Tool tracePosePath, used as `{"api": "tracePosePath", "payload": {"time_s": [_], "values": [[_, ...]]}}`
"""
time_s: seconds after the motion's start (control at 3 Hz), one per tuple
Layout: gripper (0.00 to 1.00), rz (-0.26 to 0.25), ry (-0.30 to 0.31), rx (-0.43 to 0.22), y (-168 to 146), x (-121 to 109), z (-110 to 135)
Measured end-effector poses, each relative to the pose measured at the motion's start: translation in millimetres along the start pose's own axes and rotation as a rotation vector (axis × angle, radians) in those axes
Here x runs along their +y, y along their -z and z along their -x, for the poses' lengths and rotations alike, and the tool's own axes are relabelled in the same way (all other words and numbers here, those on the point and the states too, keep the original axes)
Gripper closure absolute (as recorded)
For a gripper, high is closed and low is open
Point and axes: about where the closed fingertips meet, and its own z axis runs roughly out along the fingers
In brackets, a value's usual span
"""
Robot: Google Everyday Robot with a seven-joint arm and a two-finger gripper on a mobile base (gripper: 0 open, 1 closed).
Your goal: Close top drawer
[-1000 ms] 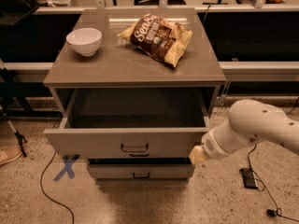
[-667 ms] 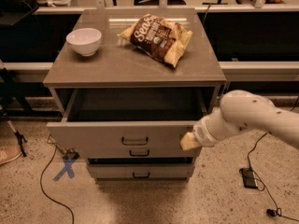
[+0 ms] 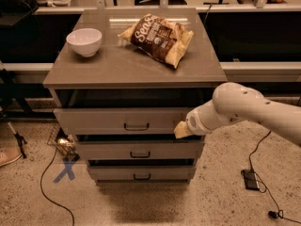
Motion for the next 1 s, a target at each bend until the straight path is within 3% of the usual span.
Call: {"api": "tracePosePath", "payload": {"time_s": [0.67,1.0], "values": [[1.0,0.042,-0.04,-0.118,-11.4,-12.5,56.8],[1.0,0.056,-0.072,-0.145,-12.0,-21.4,58.8]]}}
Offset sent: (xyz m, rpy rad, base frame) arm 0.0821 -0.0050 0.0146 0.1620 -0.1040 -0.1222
